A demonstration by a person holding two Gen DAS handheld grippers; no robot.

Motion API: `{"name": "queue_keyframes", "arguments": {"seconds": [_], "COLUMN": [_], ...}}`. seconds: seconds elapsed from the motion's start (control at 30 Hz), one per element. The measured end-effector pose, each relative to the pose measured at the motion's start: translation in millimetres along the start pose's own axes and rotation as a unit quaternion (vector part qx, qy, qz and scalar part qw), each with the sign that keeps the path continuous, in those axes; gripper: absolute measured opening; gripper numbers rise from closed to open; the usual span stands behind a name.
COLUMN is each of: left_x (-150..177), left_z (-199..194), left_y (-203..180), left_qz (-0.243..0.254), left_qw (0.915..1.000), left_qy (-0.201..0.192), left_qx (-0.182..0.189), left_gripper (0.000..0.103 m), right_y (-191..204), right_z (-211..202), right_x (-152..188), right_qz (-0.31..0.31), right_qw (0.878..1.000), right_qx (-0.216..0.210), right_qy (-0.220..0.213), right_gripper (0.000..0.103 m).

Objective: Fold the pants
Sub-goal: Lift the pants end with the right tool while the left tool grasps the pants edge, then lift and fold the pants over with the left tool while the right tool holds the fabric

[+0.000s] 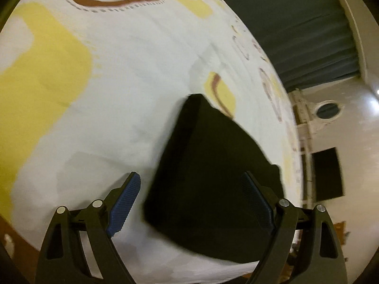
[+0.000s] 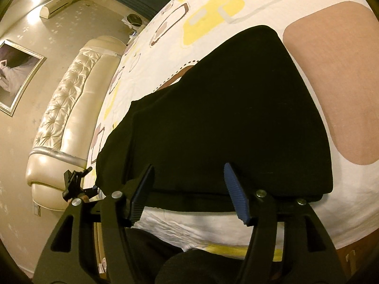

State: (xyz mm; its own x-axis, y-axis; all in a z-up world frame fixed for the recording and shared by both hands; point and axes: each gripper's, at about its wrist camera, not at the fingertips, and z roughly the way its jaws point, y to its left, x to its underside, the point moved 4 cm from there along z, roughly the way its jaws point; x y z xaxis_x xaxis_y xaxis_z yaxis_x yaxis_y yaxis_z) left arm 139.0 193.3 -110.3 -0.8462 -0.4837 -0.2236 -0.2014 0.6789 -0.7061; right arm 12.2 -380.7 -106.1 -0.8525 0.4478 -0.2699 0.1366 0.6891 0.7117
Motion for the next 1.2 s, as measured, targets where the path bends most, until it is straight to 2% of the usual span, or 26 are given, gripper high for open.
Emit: {"name": "queue_keyframes", "arguments": {"seconds": [0.07, 0.23, 0.3, 0.33, 0.4, 0.47, 0.57, 0.8, 0.93, 1.2], "left_x": [-2.2, -7.9, -9.4, -7.6, -5.5, -3.4, -3.9, -3.7, 4.8, 34.9], "left_z": [11.7, 26.5, 29.7, 33.2, 35.5, 34.5, 26.9, -6.3, -21.3, -28.1], "left_y": [-4.8, -12.9, -13.1, -12.8, -12.6, -15.3, -25.6, -77.1, -120.4, -203.7], "left_qz": [-0.003, 0.015, 0.018, 0.018, 0.023, 0.026, 0.039, 0.082, 0.123, 0.201], "left_qw": [0.9994, 0.9981, 0.998, 0.9976, 0.9972, 0.9971, 0.9974, 0.996, 0.992, 0.9789], "left_qy": [0.025, 0.047, 0.052, 0.062, 0.07, 0.071, 0.059, 0.032, 0.021, 0.006], "left_qx": [0.024, 0.038, 0.03, 0.024, 0.016, 0.006, -0.006, -0.013, -0.02, -0.035], "left_gripper": [0.085, 0.082, 0.055, 0.048, 0.025, 0.016, 0.013, 0.013, 0.013, 0.013], "right_y": [0.5, -0.6, -0.2, -0.7, -0.2, -0.7, -1.7, -0.7, 4.5, 10.4], "right_z": [0.3, -0.5, -0.6, -0.5, -0.8, -1.3, -2.1, -3.2, -2.9, -2.1], "right_x": [0.3, 1.0, 1.6, 1.5, 1.7, 1.8, 2.0, 2.2, 3.2, 6.0], "right_qz": [0.001, 0.007, 0.01, 0.012, 0.013, 0.011, 0.011, 0.023, 0.01, -0.009], "right_qw": [1.0, 1.0, 1.0, 1.0, 1.0, 1.0, 1.0, 0.999, 0.998, 0.998], "right_qx": [-0.003, -0.008, -0.01, -0.012, -0.013, -0.014, -0.016, -0.046, -0.052, -0.049], "right_qy": [-0.001, -0.004, -0.005, -0.006, -0.007, -0.008, -0.009, -0.017, -0.022, -0.033], "right_gripper": [0.064, 0.065, 0.065, 0.065, 0.065, 0.065, 0.066, 0.079, 0.089, 0.091]}}
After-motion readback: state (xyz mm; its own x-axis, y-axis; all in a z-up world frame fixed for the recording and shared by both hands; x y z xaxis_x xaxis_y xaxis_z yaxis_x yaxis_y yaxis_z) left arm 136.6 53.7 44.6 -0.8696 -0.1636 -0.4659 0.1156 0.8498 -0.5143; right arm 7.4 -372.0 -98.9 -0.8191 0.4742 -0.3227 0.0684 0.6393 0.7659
